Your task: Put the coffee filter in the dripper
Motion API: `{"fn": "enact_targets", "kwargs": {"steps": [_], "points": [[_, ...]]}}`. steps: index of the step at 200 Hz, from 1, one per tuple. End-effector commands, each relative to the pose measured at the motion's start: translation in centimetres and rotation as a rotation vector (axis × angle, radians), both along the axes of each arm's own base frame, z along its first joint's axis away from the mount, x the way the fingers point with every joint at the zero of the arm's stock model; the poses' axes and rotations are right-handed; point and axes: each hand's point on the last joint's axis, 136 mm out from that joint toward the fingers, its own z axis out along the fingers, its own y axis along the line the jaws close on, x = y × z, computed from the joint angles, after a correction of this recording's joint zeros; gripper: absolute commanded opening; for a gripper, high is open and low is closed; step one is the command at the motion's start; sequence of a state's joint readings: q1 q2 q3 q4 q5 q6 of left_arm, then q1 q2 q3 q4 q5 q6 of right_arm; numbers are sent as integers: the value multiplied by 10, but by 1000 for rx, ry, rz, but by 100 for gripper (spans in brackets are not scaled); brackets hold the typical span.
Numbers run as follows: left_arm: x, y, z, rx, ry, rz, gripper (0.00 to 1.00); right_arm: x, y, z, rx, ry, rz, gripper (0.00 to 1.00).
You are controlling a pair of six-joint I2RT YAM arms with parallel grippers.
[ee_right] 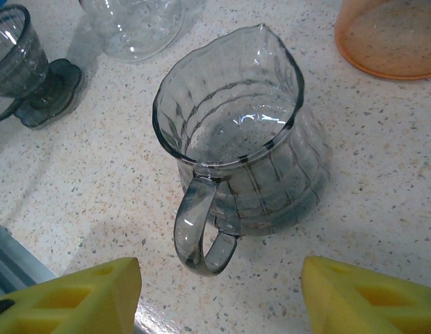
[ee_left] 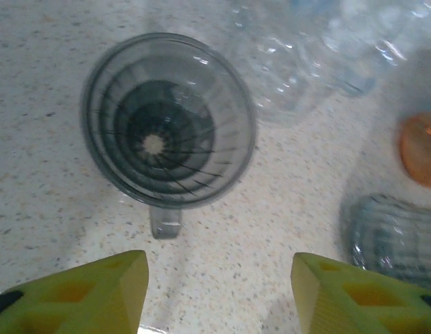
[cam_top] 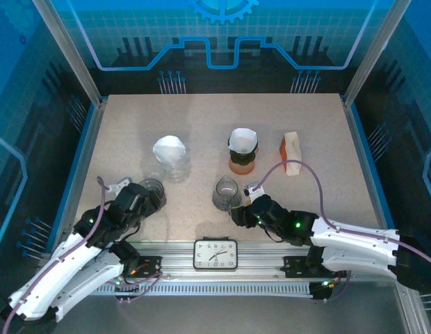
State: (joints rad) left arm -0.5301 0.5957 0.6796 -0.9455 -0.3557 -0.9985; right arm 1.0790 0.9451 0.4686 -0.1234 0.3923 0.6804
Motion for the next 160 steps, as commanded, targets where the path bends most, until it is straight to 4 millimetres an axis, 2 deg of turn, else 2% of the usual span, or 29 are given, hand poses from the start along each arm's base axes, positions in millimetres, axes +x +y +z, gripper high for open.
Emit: {"fn": "enact_targets", "kwargs": {"steps": [1, 52, 103, 134, 160], "points": [[9, -10, -10, -94, 55, -22, 56, 1, -16, -5, -23, -1, -37, 64], [31, 5, -37, -82, 119, 76, 55, -4, -36, -5, 15, -4, -74, 64], [30, 30, -56, -19, 158, 179, 52, -5, -48, -6, 33, -7, -103, 64], [28, 32, -71, -33, 208, 194, 42, -4, -51, -7, 36, -6, -112, 64], [27, 31, -69, -43, 210, 195, 40, -3, -53, -8, 33, -2, -119, 64]]}}
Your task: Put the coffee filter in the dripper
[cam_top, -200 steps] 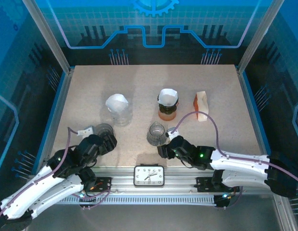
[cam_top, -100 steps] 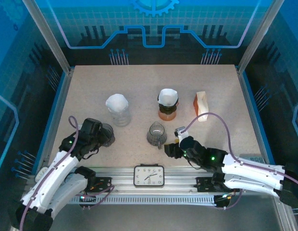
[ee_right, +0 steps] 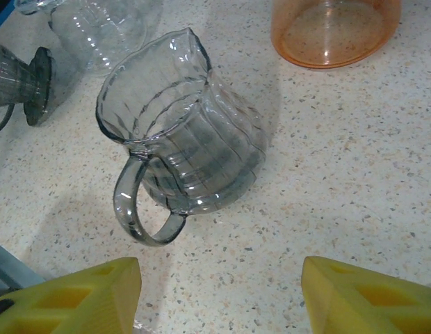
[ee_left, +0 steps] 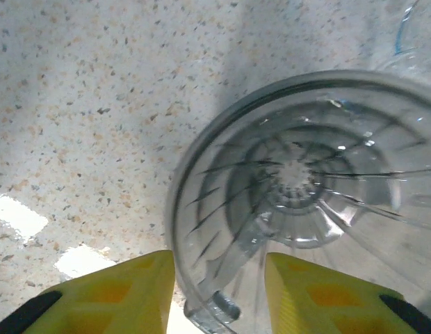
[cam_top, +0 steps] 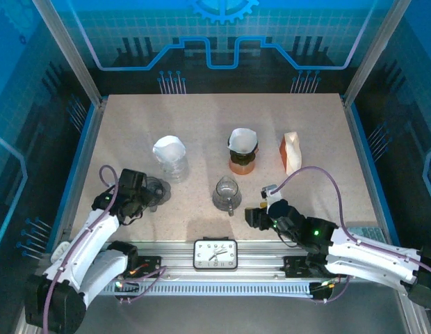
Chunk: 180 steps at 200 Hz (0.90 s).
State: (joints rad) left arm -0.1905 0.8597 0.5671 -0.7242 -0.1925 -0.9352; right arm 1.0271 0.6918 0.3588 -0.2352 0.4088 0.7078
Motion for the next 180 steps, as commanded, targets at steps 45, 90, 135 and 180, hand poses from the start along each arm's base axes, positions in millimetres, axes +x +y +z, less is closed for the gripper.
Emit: {"fn": "enact_targets", "kwargs": {"steps": [45, 90, 135, 180], "points": [[2, -3, 20, -19, -50, -36, 43, 4, -11, -7, 1, 20, -52, 64], [8, -7, 8, -18, -33, -57, 50, 6, -10, -10, 13, 33, -52, 64], [26, -7, -5, 20, -15, -89, 38, 5, -12, -11, 12, 44, -58, 64], [24, -5, -8, 35, -2, -104, 20, 8, -14, -15, 21, 69, -83, 64]]}}
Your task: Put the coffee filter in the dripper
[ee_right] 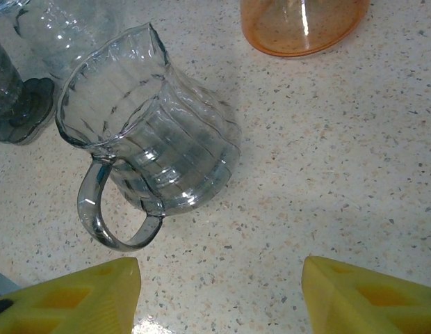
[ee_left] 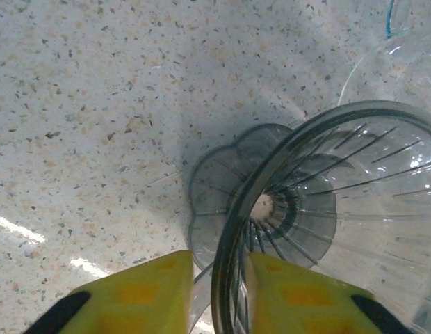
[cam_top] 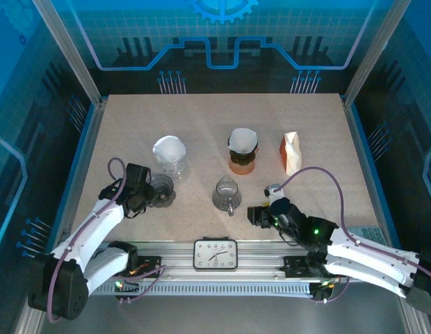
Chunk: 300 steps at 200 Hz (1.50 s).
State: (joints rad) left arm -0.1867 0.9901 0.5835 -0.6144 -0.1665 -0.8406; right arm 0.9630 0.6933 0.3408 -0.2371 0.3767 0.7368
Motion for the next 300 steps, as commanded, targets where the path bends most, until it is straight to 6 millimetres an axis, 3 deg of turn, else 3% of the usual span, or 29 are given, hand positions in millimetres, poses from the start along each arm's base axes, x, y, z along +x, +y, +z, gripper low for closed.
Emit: {"fn": "enact_targets", "kwargs": {"steps": [1, 51, 105, 166, 199, 258, 300], "points": [[2, 2, 1, 12, -12, -13, 19, 1, -4, -6, 9, 29, -30, 64], [-5, -3, 6, -28, -32, -25, 0, 8, -6, -7, 7, 64, -58, 64], [-19, -22, 24, -139, -67, -83, 0, 23, -23, -24, -48, 168, -173, 61], [-47, -63, 46, -223, -94, -267, 0, 58, 14, -39, -40, 235, -55, 45], [-49, -79, 61, -268, -126, -337, 0, 70, 33, -51, -68, 241, 20, 41], [-44, -96, 81, -316, -163, -416, 0, 89, 19, -54, -148, 180, -44, 38], [-40, -112, 93, -369, -177, -482, 0, 92, 42, -54, -116, 168, 43, 36]]}}
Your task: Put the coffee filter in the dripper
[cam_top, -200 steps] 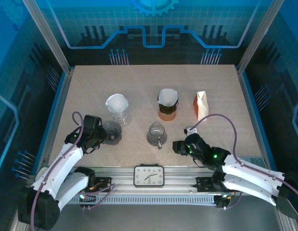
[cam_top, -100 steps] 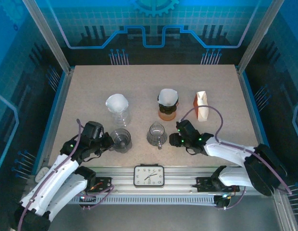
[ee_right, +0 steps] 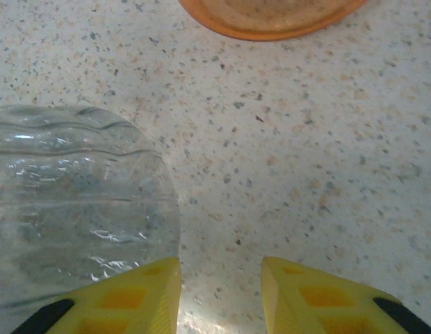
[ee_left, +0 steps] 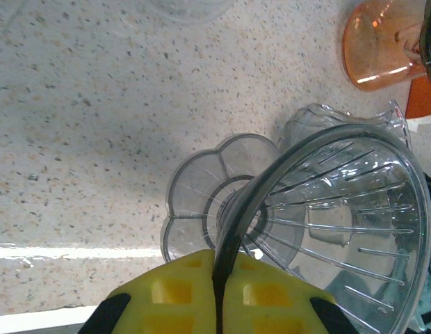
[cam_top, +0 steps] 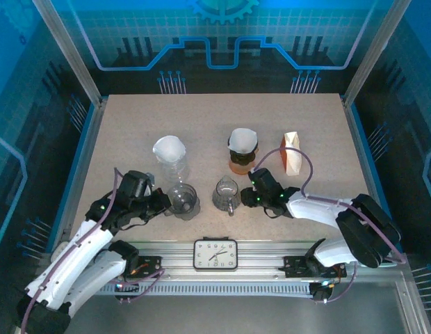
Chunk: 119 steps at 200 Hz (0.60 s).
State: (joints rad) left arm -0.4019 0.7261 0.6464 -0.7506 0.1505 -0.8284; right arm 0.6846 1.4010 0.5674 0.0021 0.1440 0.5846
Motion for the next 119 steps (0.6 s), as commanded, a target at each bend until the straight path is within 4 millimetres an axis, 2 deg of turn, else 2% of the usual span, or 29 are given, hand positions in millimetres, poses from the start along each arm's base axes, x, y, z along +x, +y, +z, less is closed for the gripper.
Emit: {"fn": "enact_targets", "kwargs": {"steps": [1, 84, 95, 119], "points": [[7, -19, 28, -71, -72, -84, 0, 13, 18, 12, 41, -51, 49, 36], [14, -32, 63, -81, -136, -168, 0, -4, 67, 20, 88, -70, 153, 36], [17, -36, 69, -78, -147, -187, 0, -6, 67, 21, 81, -70, 152, 37], [24, -46, 78, -56, -152, -234, 0, -8, 50, 28, 53, -96, 102, 39]]}}
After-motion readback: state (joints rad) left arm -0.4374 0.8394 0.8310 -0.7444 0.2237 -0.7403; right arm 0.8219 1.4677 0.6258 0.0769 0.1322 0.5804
